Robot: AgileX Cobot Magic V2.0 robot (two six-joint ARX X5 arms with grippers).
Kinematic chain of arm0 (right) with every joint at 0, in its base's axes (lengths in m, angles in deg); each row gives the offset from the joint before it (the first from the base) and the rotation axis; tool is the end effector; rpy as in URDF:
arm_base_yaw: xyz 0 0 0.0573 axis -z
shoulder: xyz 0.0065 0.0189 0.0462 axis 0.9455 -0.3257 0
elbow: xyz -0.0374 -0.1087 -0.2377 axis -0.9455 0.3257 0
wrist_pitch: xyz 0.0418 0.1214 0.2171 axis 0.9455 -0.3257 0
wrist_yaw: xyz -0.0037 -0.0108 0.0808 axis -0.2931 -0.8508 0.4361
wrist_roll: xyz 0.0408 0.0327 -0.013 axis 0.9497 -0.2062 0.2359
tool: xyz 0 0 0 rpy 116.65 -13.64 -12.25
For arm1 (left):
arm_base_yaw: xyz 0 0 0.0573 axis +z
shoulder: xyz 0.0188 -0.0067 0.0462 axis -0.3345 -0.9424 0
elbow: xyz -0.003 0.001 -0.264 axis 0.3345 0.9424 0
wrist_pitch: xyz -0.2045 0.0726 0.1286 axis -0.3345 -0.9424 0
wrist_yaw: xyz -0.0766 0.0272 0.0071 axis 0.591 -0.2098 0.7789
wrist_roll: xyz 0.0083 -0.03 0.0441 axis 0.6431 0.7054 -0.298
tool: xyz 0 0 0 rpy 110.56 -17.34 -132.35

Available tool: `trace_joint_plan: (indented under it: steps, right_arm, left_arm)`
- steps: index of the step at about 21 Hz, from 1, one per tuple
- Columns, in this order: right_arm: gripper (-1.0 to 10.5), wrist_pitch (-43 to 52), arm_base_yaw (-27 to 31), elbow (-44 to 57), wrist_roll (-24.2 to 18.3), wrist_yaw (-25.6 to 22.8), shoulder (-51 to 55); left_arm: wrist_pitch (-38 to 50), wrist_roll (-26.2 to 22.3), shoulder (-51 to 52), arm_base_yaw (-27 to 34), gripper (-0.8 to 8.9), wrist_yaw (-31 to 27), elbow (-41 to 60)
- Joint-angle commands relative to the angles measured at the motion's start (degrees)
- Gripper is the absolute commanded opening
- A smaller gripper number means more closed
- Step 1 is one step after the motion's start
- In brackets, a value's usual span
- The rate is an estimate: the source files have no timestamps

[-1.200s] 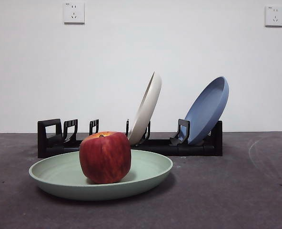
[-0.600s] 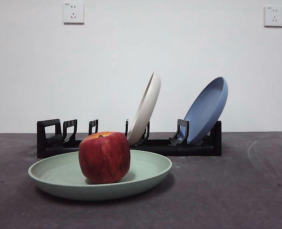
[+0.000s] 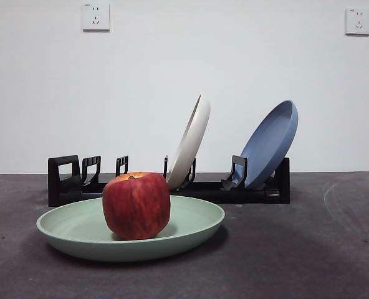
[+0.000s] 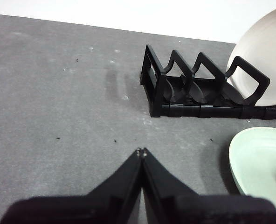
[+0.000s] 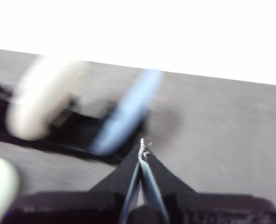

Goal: Take the green plate from the plate rack,put the plate on the table,take the apple from the table,put the apple in the plate

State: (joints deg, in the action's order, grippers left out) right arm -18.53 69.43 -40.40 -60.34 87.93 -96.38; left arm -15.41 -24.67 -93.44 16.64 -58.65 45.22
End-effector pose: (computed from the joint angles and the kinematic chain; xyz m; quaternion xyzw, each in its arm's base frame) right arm 0.1424 0.0104 0.2420 -0.0514 0.0819 0.1326 0.9864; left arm 0.0985 -0.0066 0.1476 -0.0818 0.1163 -0.0415 0.9890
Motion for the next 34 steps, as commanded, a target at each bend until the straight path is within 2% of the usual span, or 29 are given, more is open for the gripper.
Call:
trace_joint_plan:
  steps: [1, 3, 8, 14, 17, 34]
  right_arm:
    - [0.0, 0.87, 1.66, 8.7, -0.74, -4.0, 5.33]
    - [0.0, 0.85, 2.78, 14.71, -0.72, -7.23, 11.08]
    - [0.0, 0.83, 3.15, 20.72, -0.63, -8.57, 18.82]
    - [0.0, -10.88, 3.19, 21.0, -0.48, -9.68, 26.73]
    - [0.0, -10.6, 3.17, 21.0, -0.04, -9.49, 30.97]
    - [0.0, -10.43, 3.15, 20.98, -0.52, -10.4, 31.69]
  left_arm:
    - [0.42, -0.7, -0.02, 0.2, -0.04, 0.02, 0.46]
    - [0.39, -0.7, -0.02, 0.2, -0.04, 0.0, 0.46]
    - [0.39, -0.7, -0.02, 0.2, -0.04, 0.02, 0.46]
    - [0.39, -0.7, -0.02, 0.22, -0.04, 0.02, 0.46]
    - [0.42, -0.7, -0.02, 0.22, -0.04, 0.0, 0.46]
    - [0.37, -0.7, -0.02, 0.22, -0.04, 0.02, 0.46]
